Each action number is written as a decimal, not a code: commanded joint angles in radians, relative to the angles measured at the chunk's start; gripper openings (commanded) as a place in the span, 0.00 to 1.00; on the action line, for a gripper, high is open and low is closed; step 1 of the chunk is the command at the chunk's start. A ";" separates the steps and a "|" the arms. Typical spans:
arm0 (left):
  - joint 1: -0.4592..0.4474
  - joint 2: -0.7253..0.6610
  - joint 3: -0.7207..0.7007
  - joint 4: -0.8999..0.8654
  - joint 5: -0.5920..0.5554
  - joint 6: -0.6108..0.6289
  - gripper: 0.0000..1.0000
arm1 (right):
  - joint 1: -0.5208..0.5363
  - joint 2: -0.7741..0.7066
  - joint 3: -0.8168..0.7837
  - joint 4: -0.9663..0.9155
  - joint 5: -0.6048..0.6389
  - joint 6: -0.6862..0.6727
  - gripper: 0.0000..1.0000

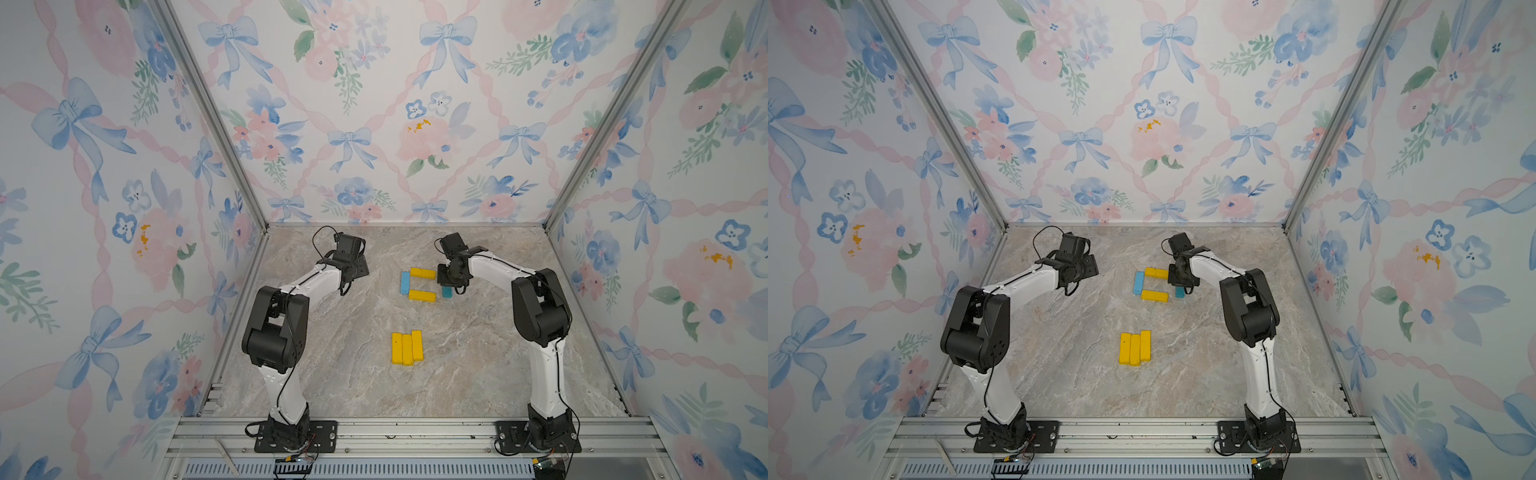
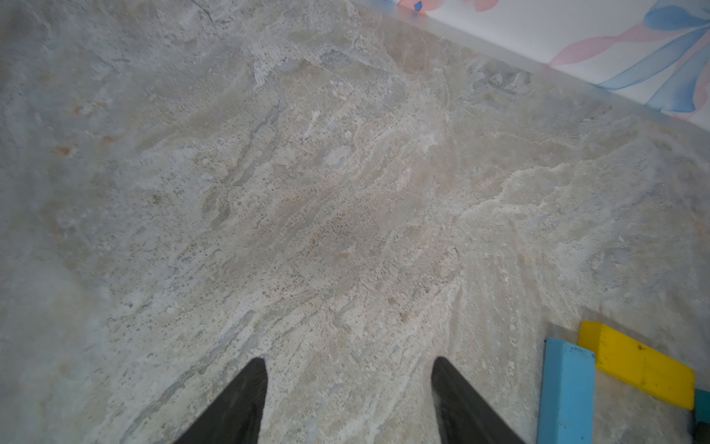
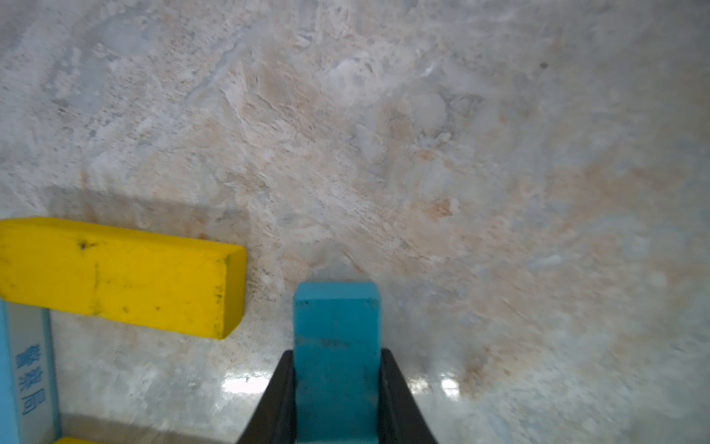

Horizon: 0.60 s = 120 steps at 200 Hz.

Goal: Assemble the number 8 with building blocks
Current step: Assemble the building block at the center of the board.

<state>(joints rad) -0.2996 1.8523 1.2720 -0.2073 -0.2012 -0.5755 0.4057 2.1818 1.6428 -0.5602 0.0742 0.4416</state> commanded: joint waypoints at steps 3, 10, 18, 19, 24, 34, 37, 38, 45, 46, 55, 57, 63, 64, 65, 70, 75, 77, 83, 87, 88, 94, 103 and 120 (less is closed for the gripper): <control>0.008 -0.022 -0.009 -0.005 -0.008 0.028 0.71 | 0.026 0.043 0.024 -0.038 -0.034 0.015 0.27; 0.008 -0.023 -0.011 -0.004 -0.010 0.029 0.71 | 0.029 0.044 0.027 -0.039 -0.036 0.017 0.27; 0.010 -0.025 -0.011 -0.005 -0.010 0.029 0.71 | 0.031 0.045 0.031 -0.041 -0.036 0.019 0.27; 0.010 -0.025 -0.012 -0.005 -0.009 0.029 0.71 | 0.031 0.045 0.030 -0.040 -0.037 0.019 0.27; 0.012 -0.025 -0.013 -0.004 -0.010 0.029 0.71 | 0.033 0.047 0.031 -0.040 -0.038 0.020 0.27; 0.012 -0.026 -0.012 -0.004 -0.009 0.029 0.71 | 0.036 0.049 0.032 -0.040 -0.041 0.022 0.27; 0.012 -0.027 -0.013 -0.005 -0.010 0.029 0.71 | 0.037 0.049 0.032 -0.040 -0.040 0.022 0.27; 0.012 -0.027 -0.013 -0.004 -0.010 0.029 0.71 | 0.037 0.049 0.031 -0.040 -0.040 0.022 0.28; 0.013 -0.025 -0.013 -0.004 -0.009 0.029 0.71 | 0.037 0.050 0.033 -0.040 -0.040 0.023 0.27; 0.013 -0.025 -0.013 -0.004 -0.010 0.029 0.71 | 0.037 0.050 0.034 -0.040 -0.040 0.023 0.27; 0.013 -0.025 -0.011 -0.004 -0.009 0.029 0.71 | 0.038 0.051 0.035 -0.040 -0.040 0.024 0.28; 0.013 -0.025 -0.011 -0.004 -0.007 0.029 0.71 | 0.039 0.052 0.035 -0.040 -0.040 0.024 0.28; 0.013 -0.025 -0.011 -0.004 -0.006 0.029 0.71 | 0.039 0.053 0.036 -0.040 -0.042 0.025 0.28; 0.013 -0.025 -0.011 -0.004 -0.006 0.028 0.71 | 0.039 0.053 0.037 -0.040 -0.042 0.024 0.28; 0.013 -0.025 -0.011 -0.005 -0.007 0.028 0.71 | 0.038 0.053 0.036 -0.040 -0.042 0.024 0.28; 0.013 -0.024 -0.011 -0.004 -0.007 0.028 0.71 | 0.039 0.054 0.037 -0.040 -0.043 0.026 0.28; 0.014 -0.026 -0.011 -0.004 -0.007 0.029 0.71 | 0.038 0.055 0.038 -0.039 -0.045 0.027 0.28; 0.015 -0.027 -0.011 -0.005 -0.006 0.028 0.71 | 0.038 0.055 0.037 -0.038 -0.046 0.027 0.28; 0.015 -0.026 -0.011 -0.005 -0.007 0.029 0.71 | 0.041 0.055 0.038 -0.038 -0.048 0.029 0.28; 0.015 -0.027 -0.011 -0.005 -0.007 0.028 0.71 | 0.042 0.057 0.038 -0.037 -0.049 0.031 0.28; 0.015 -0.028 -0.011 -0.005 -0.006 0.029 0.71 | 0.042 0.057 0.038 -0.037 -0.049 0.030 0.28; 0.017 -0.027 -0.011 -0.005 -0.008 0.028 0.71 | 0.044 0.058 0.039 -0.038 -0.050 0.032 0.28; 0.016 -0.027 -0.010 -0.004 -0.006 0.028 0.71 | 0.046 0.062 0.043 -0.037 -0.053 0.034 0.28; 0.018 -0.027 -0.008 -0.004 -0.005 0.028 0.71 | 0.050 0.071 0.054 -0.041 -0.054 0.037 0.28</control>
<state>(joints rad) -0.2913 1.8523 1.2716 -0.2073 -0.2012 -0.5678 0.4351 2.1998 1.6722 -0.5667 0.0471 0.4625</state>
